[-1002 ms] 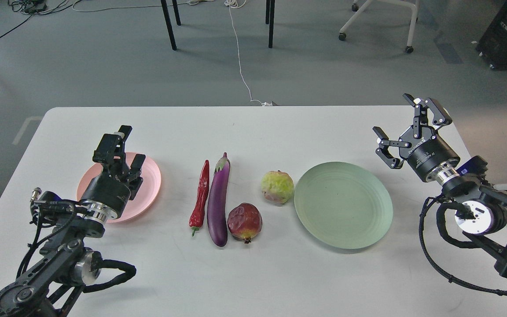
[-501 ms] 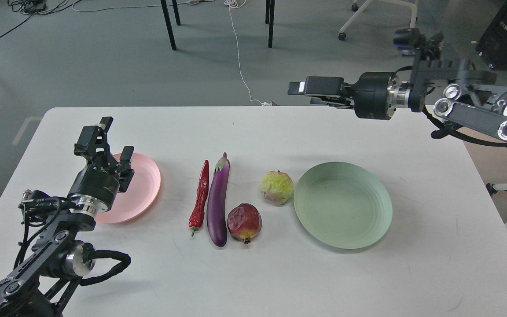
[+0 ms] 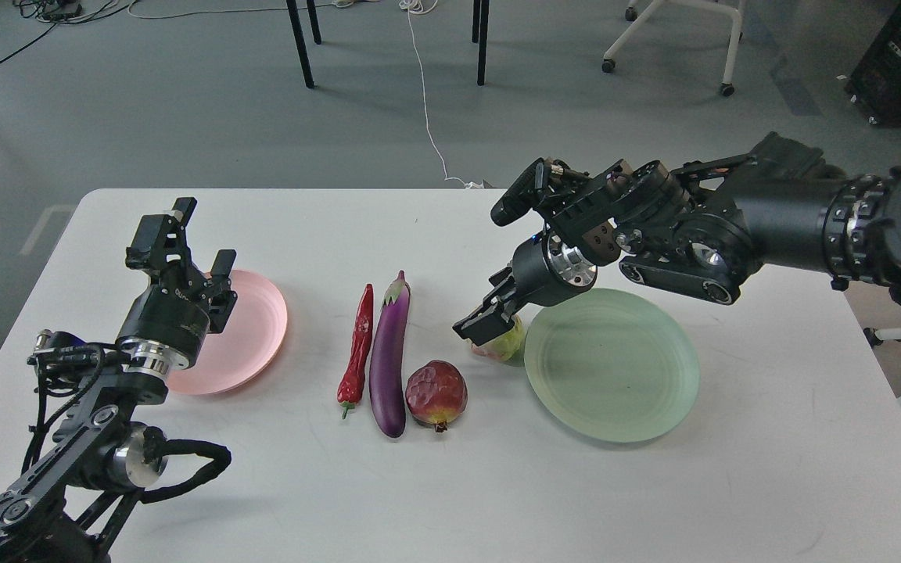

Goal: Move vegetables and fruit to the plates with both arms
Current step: 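Grasp the green-yellow pear with the right gripper, then carry the pear onto the pale green plate and release it, then move the right gripper back to the red apple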

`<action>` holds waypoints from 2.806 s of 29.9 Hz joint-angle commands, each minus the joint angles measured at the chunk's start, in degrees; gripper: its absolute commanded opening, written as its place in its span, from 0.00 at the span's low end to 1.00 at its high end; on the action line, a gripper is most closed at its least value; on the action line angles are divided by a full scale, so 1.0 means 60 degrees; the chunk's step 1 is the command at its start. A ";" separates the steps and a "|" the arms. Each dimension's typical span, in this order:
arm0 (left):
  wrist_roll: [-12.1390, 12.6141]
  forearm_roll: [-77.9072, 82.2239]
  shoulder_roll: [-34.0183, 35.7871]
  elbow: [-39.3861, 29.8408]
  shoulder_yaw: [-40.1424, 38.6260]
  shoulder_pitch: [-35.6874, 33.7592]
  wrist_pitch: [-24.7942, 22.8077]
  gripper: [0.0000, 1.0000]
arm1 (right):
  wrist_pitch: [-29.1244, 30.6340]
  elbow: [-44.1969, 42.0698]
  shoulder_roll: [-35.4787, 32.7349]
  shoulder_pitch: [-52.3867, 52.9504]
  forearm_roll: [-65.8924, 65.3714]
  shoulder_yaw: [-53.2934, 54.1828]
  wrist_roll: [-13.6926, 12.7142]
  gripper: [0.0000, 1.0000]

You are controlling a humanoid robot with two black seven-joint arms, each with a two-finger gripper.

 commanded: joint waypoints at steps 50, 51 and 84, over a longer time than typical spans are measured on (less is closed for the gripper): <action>0.0001 0.0000 -0.0007 -0.0272 0.0043 0.0029 -0.0002 0.98 | -0.0468 0.2337 -0.4145 0.0591 -0.2145 -0.0277 -0.0001 0.46; 0.0001 0.0000 -0.0022 -0.0286 0.0058 0.0029 -0.0002 0.98 | -0.0468 0.2337 -0.4262 0.0444 -0.2145 -0.0277 -0.0001 0.47; 0.0015 0.0044 0.0007 -0.0403 0.0087 0.0058 -0.0002 0.98 | -0.0702 0.2558 -0.0208 0.0707 0.0345 0.0251 -0.0001 0.97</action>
